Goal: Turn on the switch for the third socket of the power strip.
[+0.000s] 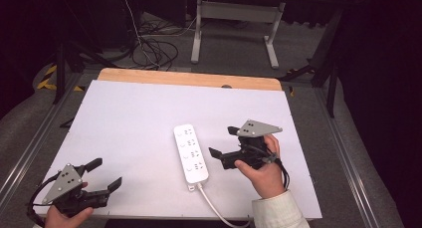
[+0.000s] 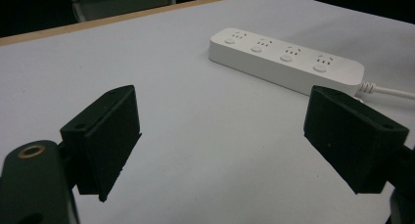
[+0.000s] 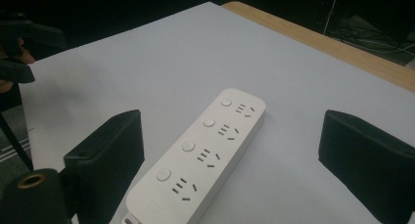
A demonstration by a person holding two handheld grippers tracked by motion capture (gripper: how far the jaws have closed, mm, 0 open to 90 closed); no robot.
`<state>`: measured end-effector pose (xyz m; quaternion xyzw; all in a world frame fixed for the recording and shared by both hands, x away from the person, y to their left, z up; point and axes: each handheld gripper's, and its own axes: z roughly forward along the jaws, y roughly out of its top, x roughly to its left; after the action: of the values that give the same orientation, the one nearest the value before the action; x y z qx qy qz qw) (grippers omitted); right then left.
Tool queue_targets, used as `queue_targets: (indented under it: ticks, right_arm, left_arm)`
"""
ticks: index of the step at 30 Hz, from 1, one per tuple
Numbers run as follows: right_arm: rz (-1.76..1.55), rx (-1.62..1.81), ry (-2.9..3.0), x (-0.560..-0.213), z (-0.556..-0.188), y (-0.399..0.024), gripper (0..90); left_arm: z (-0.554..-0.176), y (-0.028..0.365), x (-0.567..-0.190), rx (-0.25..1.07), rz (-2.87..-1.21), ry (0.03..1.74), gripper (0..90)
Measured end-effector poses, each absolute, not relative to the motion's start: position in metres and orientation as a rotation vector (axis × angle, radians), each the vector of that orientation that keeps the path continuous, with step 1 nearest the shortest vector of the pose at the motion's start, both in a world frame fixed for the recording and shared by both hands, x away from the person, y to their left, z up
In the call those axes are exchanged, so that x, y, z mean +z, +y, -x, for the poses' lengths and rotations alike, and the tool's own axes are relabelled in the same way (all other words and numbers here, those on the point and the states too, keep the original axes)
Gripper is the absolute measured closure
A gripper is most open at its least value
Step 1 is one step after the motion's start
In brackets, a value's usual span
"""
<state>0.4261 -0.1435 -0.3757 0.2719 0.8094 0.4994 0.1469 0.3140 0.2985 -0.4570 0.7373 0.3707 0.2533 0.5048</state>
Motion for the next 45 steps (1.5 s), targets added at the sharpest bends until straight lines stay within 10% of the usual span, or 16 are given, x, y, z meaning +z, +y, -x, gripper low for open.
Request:
queue_targets:
  ticks: [45]
  right_arm:
    - [-0.986,1.355,2.325,-0.480,-0.390,-0.227,5.2]
  left_arm:
    - [-0.314,0.300,-0.456,0.628,-1.787,0.885,13.8]
